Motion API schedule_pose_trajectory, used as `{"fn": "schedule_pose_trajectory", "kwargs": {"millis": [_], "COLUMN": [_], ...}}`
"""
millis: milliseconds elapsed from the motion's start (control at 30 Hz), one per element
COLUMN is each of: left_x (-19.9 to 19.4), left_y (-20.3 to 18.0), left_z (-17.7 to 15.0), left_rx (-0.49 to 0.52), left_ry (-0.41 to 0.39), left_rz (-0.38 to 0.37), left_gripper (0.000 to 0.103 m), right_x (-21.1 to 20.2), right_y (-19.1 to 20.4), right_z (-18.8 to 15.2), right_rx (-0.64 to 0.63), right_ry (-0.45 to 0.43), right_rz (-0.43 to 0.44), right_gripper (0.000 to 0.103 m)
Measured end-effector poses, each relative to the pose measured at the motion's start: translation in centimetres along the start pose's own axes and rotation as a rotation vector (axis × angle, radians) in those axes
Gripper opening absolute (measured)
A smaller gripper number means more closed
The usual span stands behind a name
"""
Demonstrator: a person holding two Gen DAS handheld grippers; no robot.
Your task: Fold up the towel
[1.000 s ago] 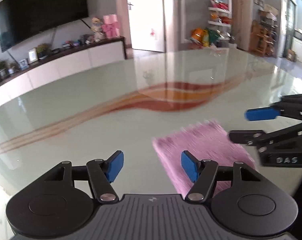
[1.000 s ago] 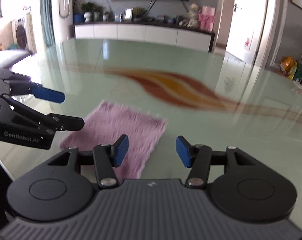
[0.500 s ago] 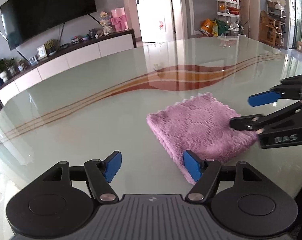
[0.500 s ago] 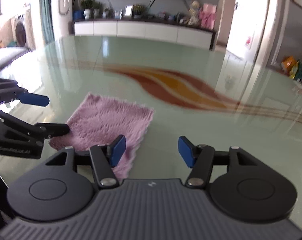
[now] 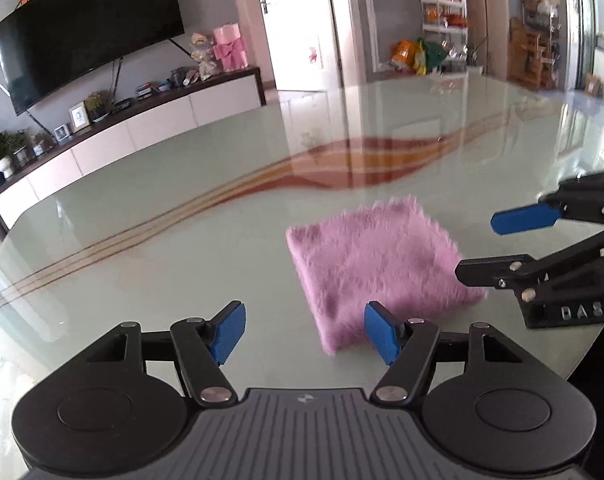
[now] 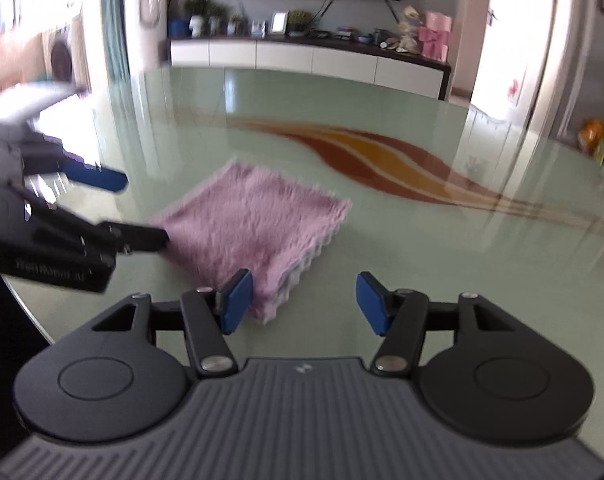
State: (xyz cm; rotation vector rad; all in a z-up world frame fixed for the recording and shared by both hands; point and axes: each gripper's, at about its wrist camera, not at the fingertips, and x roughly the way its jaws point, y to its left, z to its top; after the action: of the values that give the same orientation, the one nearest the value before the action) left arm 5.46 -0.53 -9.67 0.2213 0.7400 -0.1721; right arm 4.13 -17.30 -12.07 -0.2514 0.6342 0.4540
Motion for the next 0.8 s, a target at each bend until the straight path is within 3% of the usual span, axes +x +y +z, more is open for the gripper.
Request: {"fn": "schedule_pose_trajectory", "kwargs": {"millis": [100, 300, 433, 633, 800], "left_x": [-0.1, -1.3, 0.4, -0.5, -1.6], "left_y": [0.3, 1.0, 1.7, 1.4, 1.4], "left_z": [-0.4, 0.6, 0.1, -0.1, 1.0], "left_rx": [-0.028, -0.053, -0.068, -0.060, -0.100], "left_ry": [0.004, -0.065, -0.003, -0.007, 0.011], "left_rz": [-0.001, 0.023, 0.019, 0.025, 0.039], "left_gripper": [0.070, 0.070, 0.070, 0.070, 0.070], "right_x": [-0.2, -0.5, 0.0, -0.6, -2.4], "right_y": [0.1, 0.0, -0.3, -1.0, -0.8], "right_z": [0.0, 0.3, -0.2, 0.6, 1.6], "right_rx": [-0.009, -0.033, -0.025, 0.004, 0.105], "right_ry": [-0.006, -0.011, 0.007, -0.025, -0.010], "right_rz": [-0.012, -0.041, -0.042, -0.035, 0.015], "right_gripper": [0.058, 0.058, 0.058, 0.058, 0.059]}}
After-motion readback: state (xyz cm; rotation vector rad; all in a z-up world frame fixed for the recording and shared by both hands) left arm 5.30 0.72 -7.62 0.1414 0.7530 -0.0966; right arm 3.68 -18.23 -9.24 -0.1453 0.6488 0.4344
